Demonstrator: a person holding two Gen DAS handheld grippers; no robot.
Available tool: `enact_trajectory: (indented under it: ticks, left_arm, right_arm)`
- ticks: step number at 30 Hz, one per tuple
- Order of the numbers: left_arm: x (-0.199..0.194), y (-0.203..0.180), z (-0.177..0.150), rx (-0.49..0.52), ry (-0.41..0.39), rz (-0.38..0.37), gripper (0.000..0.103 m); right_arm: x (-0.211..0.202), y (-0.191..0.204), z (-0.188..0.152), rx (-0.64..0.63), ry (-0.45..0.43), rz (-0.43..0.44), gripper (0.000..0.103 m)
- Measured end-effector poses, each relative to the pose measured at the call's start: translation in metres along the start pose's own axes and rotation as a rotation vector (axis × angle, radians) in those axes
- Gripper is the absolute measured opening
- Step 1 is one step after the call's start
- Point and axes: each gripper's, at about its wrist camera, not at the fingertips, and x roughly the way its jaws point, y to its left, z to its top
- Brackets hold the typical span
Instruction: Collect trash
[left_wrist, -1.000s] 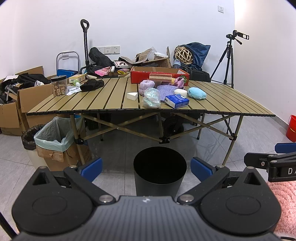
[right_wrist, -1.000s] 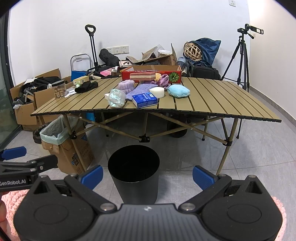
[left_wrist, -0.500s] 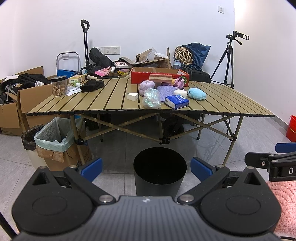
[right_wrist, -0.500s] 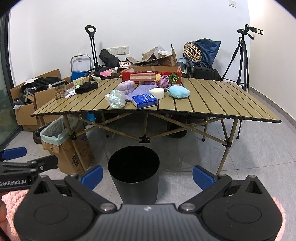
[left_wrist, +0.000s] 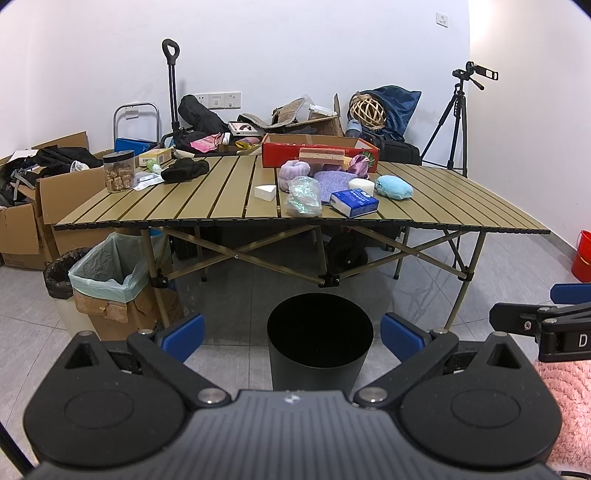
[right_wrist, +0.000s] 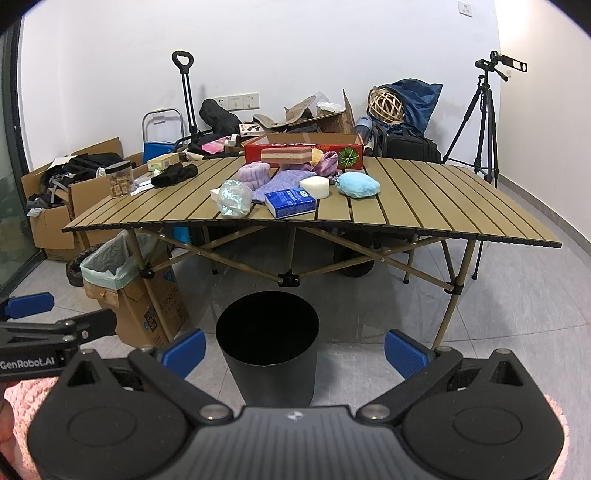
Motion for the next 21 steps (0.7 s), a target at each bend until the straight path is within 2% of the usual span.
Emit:
enact_trajectory:
  ticks: [21]
  left_arm:
    - [0.0, -0.0003, -0.0001, -0.001, -0.001, 0.001, 0.103]
  right_arm:
    - [-0.0009, 0.0008, -0.0008, -0.001, -0.002, 0.001, 0.103]
